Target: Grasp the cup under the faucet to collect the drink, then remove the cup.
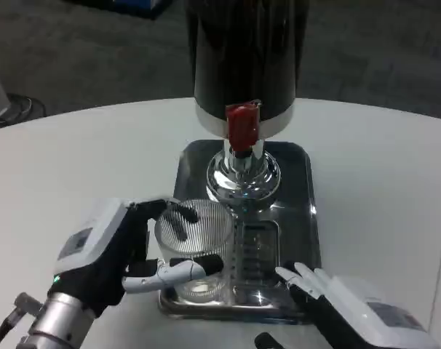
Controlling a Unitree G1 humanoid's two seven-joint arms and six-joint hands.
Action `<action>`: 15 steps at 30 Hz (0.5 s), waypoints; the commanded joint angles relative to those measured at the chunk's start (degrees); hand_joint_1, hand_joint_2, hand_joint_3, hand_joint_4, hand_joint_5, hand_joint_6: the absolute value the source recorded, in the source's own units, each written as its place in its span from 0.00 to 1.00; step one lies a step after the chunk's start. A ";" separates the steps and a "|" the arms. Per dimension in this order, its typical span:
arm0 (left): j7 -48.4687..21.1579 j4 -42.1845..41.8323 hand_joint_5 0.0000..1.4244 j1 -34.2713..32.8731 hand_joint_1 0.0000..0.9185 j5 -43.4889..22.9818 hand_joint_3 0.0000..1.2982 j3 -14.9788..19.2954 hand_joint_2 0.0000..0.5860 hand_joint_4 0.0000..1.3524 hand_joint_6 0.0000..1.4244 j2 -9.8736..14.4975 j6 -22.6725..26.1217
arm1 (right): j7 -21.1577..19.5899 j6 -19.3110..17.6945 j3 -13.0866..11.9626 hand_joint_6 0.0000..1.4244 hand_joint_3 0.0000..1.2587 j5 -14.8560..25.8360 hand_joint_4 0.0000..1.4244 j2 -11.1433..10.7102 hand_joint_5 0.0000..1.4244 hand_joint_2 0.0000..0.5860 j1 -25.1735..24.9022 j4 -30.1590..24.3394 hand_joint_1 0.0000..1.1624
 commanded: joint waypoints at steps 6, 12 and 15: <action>5.80 12.98 0.93 -10.23 0.42 1.55 0.81 -3.36 0.22 0.84 1.00 1.56 -1.78 | 0.41 -0.33 -0.45 0.03 0.08 0.40 0.00 0.10 0.00 0.75 -0.32 -0.01 0.30; 7.63 17.89 0.93 -14.54 0.42 2.05 0.81 -5.76 0.22 0.84 1.00 1.41 -2.41 | 0.49 -0.30 -0.62 0.03 0.08 0.50 0.00 0.08 0.00 0.75 -0.23 -0.10 0.30; 8.04 19.35 0.93 -16.48 0.42 2.25 0.81 -6.94 0.22 0.84 1.00 1.10 -2.38 | 0.48 -0.24 -0.91 0.03 0.08 0.70 0.00 0.04 0.00 0.75 -0.02 -0.23 0.30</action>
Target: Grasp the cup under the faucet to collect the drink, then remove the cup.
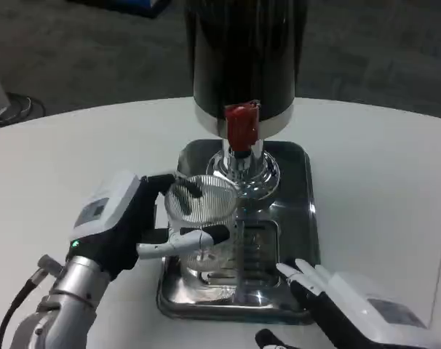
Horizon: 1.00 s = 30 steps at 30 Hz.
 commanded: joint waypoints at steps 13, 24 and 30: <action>-0.34 5.20 0.88 -7.64 0.42 0.49 0.80 -7.41 0.21 0.81 1.00 -0.40 -1.36 | 0.39 -0.35 -1.55 0.03 0.08 1.59 0.00 -0.64 0.00 0.76 1.16 -1.00 0.30; -2.51 5.36 0.62 -7.36 0.27 -0.12 0.66 -7.77 0.13 0.52 0.85 1.63 -1.30 | -0.44 -0.25 -1.66 0.05 0.10 2.77 0.00 -0.33 0.00 0.75 0.30 0.19 0.29; -2.82 6.75 0.42 -8.29 0.19 -0.07 0.46 -7.87 0.09 0.31 0.63 2.10 -0.51 | -0.02 0.29 -1.91 0.06 0.11 3.58 0.00 -0.22 0.00 0.75 -1.41 1.11 0.30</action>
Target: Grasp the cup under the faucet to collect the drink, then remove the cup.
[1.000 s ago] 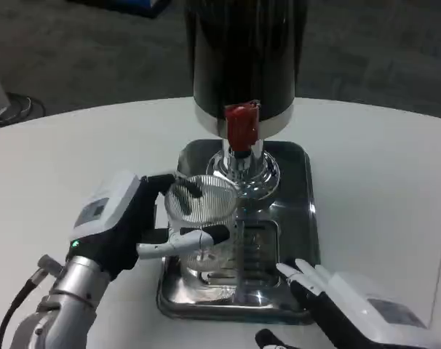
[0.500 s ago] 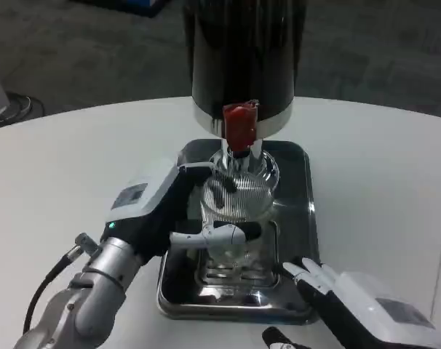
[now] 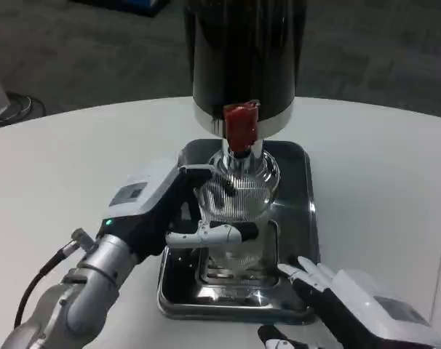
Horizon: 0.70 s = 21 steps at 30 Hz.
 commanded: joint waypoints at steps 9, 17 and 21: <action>-1.26 3.05 0.29 -1.49 0.15 -0.39 0.31 -0.43 0.08 0.20 0.45 1.27 -0.59 | -0.03 0.02 -0.31 0.07 0.12 1.11 0.00 -0.25 0.01 0.75 -1.42 1.79 0.30; -1.87 2.15 0.27 -0.83 0.14 -1.74 0.27 0.09 0.08 0.17 0.40 2.00 -2.44 | -0.53 -0.16 -0.60 0.08 0.12 1.58 0.00 -0.77 0.01 0.75 -1.37 1.83 0.30; -2.34 2.03 0.26 -0.99 0.13 -2.87 0.24 0.12 0.08 0.15 0.37 2.37 -3.87 | -0.83 -0.18 -0.75 0.08 0.12 1.67 0.00 -0.90 0.02 0.75 -1.37 1.80 0.30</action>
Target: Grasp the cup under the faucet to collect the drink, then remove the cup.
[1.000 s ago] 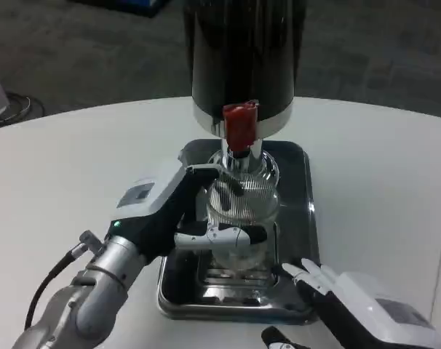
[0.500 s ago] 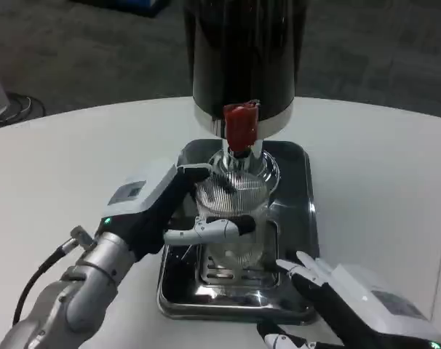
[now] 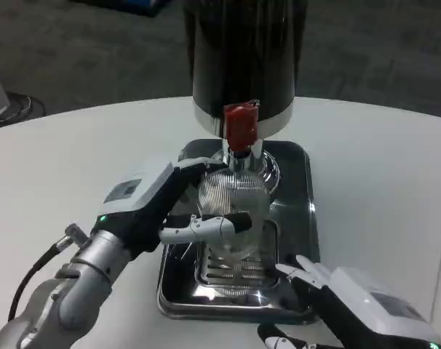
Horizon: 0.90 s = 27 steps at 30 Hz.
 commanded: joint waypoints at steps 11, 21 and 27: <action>-2.72 -2.70 0.26 1.04 0.13 -3.27 0.22 2.00 0.08 0.15 0.37 1.74 -3.96 | -1.28 0.11 0.02 0.08 0.12 0.28 0.00 0.45 0.02 0.75 0.16 0.38 0.30; -6.33 -11.45 0.27 6.43 0.11 -8.40 0.23 6.58 0.09 0.17 0.37 4.11 -4.23 | -1.11 0.16 0.04 0.07 0.13 0.66 0.00 0.37 0.02 0.75 0.26 0.34 0.30; -7.37 -18.98 0.32 11.17 0.11 -12.80 0.24 11.63 0.09 0.21 0.43 5.19 -4.51 | -1.17 0.28 -0.37 0.07 0.13 1.09 0.00 0.12 0.02 0.75 -0.04 0.40 0.30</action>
